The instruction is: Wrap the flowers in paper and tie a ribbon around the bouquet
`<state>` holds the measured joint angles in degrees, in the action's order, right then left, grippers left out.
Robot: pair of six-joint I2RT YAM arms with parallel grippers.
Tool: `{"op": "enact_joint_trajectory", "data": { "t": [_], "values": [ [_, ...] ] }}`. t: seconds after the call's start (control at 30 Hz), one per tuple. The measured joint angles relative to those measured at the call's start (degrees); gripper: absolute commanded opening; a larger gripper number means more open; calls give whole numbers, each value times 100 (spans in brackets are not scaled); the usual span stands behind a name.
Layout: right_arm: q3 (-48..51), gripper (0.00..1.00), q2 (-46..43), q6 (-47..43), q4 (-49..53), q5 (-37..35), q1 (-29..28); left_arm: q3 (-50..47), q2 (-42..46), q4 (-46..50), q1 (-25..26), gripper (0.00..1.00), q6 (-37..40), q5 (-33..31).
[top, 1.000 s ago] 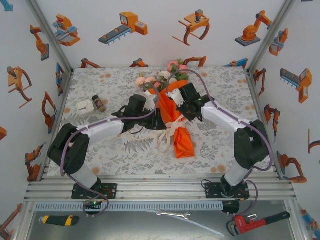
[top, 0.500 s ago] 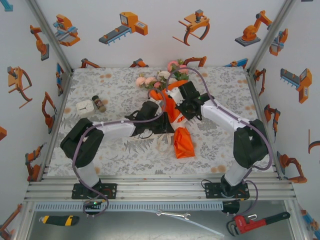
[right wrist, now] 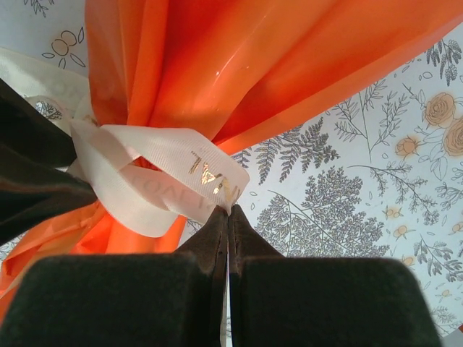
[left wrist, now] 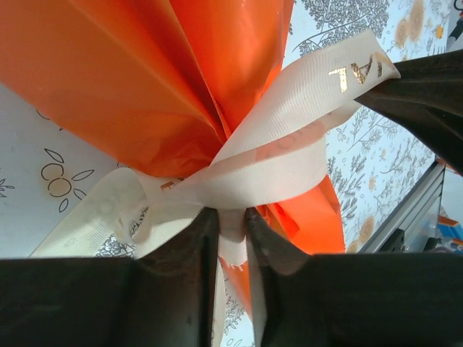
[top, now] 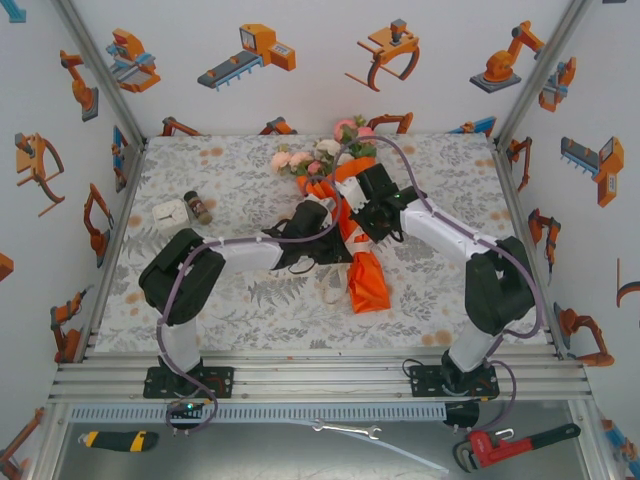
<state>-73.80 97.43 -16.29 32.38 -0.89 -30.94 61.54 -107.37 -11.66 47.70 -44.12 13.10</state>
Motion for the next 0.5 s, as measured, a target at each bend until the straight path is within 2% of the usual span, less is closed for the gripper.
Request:
{"op": "enact_joint_trajectory", "data": {
  "t": [0.13,0.37,0.5],
  "values": [
    [-7,0,11,2,0,-4,0,0,0,7,0,13,4,11],
    [-48,0,83,4,4,-59,0,-22,127,131,-9,13,9,4],
    [-96,1,168,22,-2,-177,0,-223,498,210,-42,14,9,9]
  ]
}}
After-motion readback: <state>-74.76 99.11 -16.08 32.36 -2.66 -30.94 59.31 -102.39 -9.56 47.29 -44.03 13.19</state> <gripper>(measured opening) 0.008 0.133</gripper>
